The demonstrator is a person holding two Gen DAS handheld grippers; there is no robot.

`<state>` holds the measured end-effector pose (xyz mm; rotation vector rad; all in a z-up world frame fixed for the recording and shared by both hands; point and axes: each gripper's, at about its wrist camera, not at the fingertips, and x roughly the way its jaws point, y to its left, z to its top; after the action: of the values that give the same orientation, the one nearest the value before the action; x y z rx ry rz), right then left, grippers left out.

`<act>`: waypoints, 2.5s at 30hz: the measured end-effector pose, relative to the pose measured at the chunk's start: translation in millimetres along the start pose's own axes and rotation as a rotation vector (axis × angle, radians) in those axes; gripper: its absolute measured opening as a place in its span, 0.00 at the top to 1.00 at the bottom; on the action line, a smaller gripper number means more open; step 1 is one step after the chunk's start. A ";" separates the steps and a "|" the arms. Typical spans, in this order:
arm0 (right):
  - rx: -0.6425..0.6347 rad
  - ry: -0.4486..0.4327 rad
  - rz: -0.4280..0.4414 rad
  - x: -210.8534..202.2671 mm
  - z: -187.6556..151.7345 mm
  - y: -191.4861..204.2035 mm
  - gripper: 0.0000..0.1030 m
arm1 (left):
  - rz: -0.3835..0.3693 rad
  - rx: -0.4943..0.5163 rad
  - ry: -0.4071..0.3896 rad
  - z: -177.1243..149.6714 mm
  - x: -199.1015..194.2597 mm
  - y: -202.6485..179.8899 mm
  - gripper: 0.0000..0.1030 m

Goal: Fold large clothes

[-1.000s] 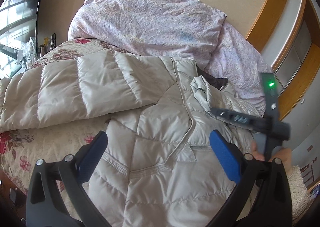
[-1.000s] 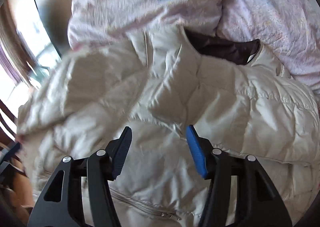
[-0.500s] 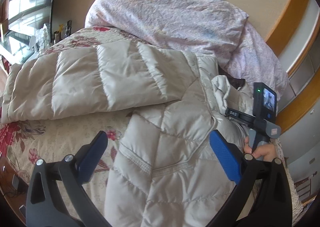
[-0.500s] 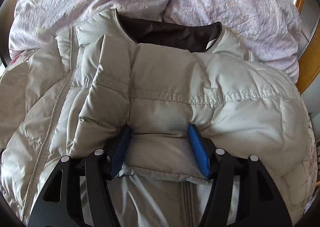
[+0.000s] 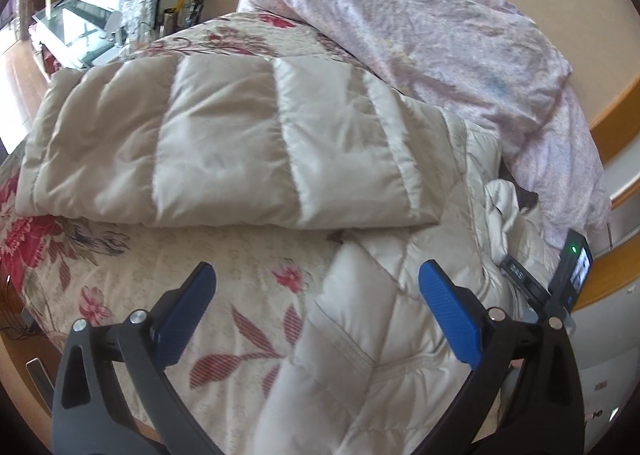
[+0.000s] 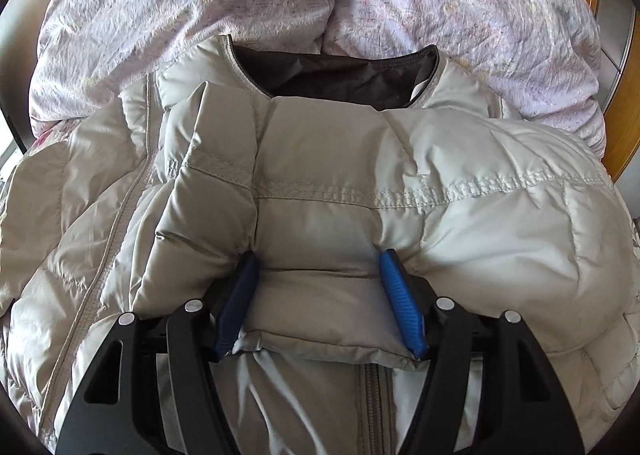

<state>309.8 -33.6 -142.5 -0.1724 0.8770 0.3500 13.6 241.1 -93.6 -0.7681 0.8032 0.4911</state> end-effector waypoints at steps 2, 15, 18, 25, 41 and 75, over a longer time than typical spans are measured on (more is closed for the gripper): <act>0.004 -0.001 0.004 -0.5 -0.5 0.7 0.36 | 0.018 -0.032 -0.009 5.8 -0.4 9.8 0.04; 0.030 -0.007 0.024 0.3 1.9 -0.7 0.36 | 0.134 -0.208 -0.033 23.7 10.0 72.4 0.08; 0.034 -0.008 0.028 0.6 2.1 -0.9 0.36 | 0.154 -0.240 -0.060 27.9 10.7 86.6 0.09; 0.037 -0.010 0.028 0.2 1.5 -0.1 0.35 | 0.181 -0.297 -0.091 41.2 5.7 110.1 0.34; 0.046 -0.013 0.031 -0.3 1.2 1.9 0.35 | 0.279 -0.131 -0.232 77.4 -28.6 76.5 0.91; 0.371 -0.100 -0.099 -87.7 -29.1 -154.4 0.28 | -0.259 0.783 0.015 -83.7 77.5 -326.3 0.79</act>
<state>294.2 -205.6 -91.9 0.1443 0.8163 0.0986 235.4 -21.4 -56.1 -0.1383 0.8114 -0.0786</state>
